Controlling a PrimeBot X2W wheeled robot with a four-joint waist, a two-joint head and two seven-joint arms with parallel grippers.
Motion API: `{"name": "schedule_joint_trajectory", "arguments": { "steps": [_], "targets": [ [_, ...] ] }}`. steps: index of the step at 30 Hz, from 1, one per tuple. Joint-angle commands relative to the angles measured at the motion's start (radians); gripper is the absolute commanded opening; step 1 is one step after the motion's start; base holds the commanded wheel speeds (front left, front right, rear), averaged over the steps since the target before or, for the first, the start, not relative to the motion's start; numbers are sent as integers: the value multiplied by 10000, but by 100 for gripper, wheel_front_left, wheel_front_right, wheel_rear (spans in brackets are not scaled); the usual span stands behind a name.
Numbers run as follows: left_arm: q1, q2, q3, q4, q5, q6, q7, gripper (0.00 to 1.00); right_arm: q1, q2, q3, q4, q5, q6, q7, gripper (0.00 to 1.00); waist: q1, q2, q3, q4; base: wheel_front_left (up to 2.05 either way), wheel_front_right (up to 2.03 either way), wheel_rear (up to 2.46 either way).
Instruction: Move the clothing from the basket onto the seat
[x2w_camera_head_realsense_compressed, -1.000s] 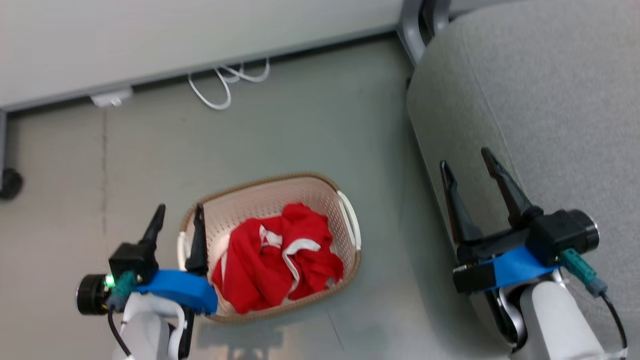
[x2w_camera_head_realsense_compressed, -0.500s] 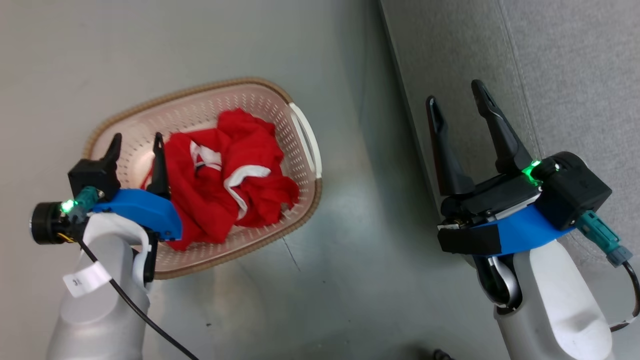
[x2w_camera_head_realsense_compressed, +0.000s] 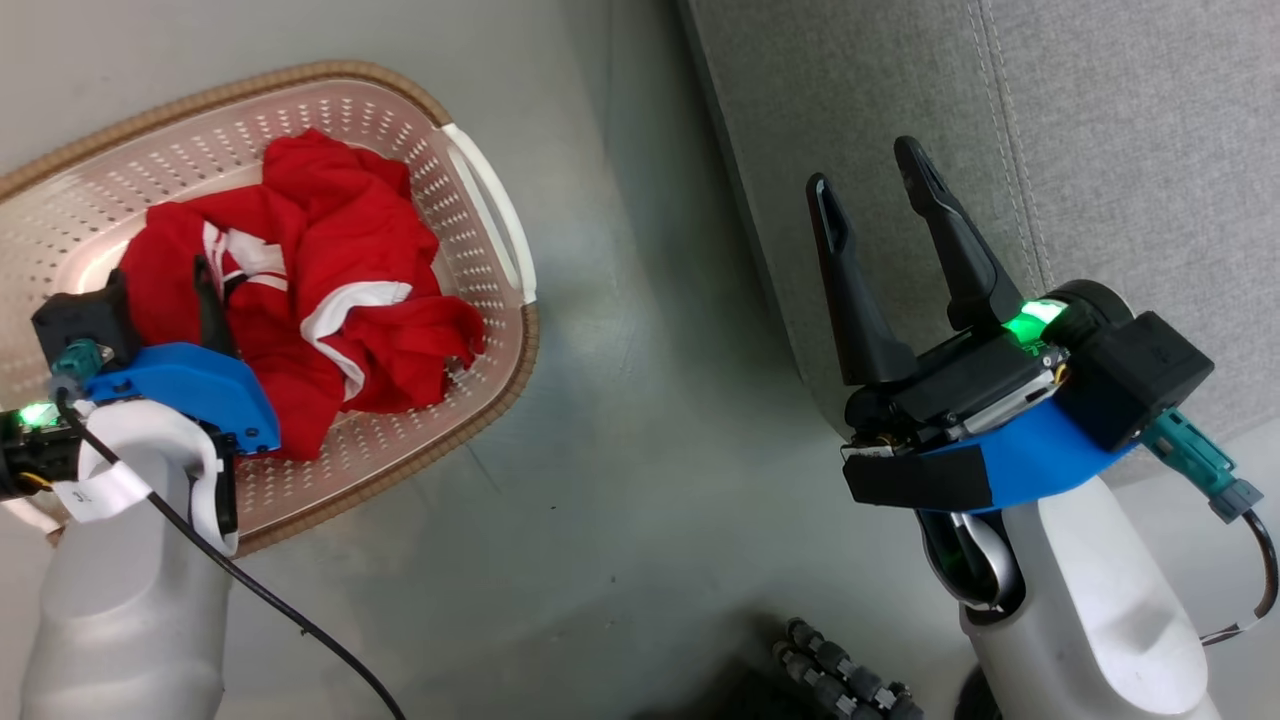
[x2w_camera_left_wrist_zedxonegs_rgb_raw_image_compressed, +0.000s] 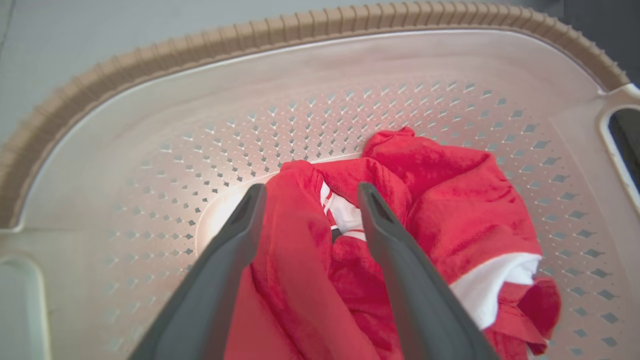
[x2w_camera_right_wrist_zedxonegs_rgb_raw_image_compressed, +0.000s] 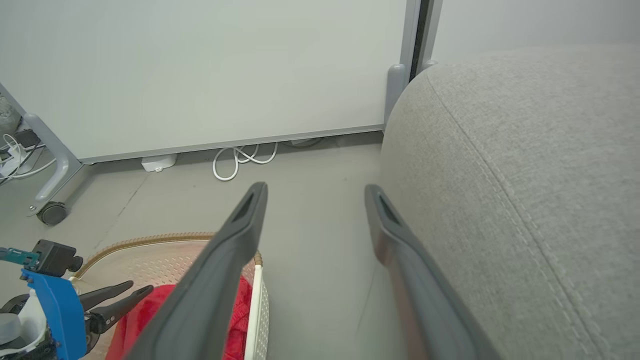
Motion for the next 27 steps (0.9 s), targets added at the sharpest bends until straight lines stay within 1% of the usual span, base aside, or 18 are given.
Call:
{"name": "schedule_joint_trajectory", "arguments": {
  "steps": [1, 4, 5, 6, 9, 19, 23, 27],
  "targets": [
    [-241, 126, 41, 40, -38, 56, 62, 100, -178, 7, 45, -64, 106, 1, -36, 100, -2, 1, 139, -116, 0, 0, 0],
    [-319, 191, 141, 167, -84, 368, 130, 100, -208, 7, 95, -93, 200, 1, -36, 100, -2, 1, 254, -148, 0, 0, 0],
    [-319, 191, 141, 167, -84, 368, 130, 100, -208, 7, 95, -93, 200, 1, -36, 100, -2, 1, 254, -148, 0, 0, 0],
    [-353, 221, 194, 294, -101, 562, 192, 100, -236, 7, 143, -93, 251, 1, -36, 100, -2, 1, 298, -164, 0, 0, 0],
    [-396, 252, 248, 494, -147, 784, 337, 100, -303, 7, 223, -104, 295, 1, -36, 100, -2, 1, 350, -182, 0, 0, 0],
    [-616, 242, 172, 1004, -194, 1117, 798, 100, -394, 6, 412, -131, 393, 1, -35, 100, -2, 1, 517, -235, 0, 0, 0],
    [-705, 324, 58, 1282, -110, 1350, 1111, 100, -421, 6, 491, -154, 472, 1, -35, 100, -2, 1, 571, -271, 0, 0, 0],
    [-889, 521, 6, 1495, -76, 1404, 1202, 100, -445, 6, 568, -175, 547, 1, -35, 100, -2, 1, 652, -330, 0, 0, 0]
  ]
}}
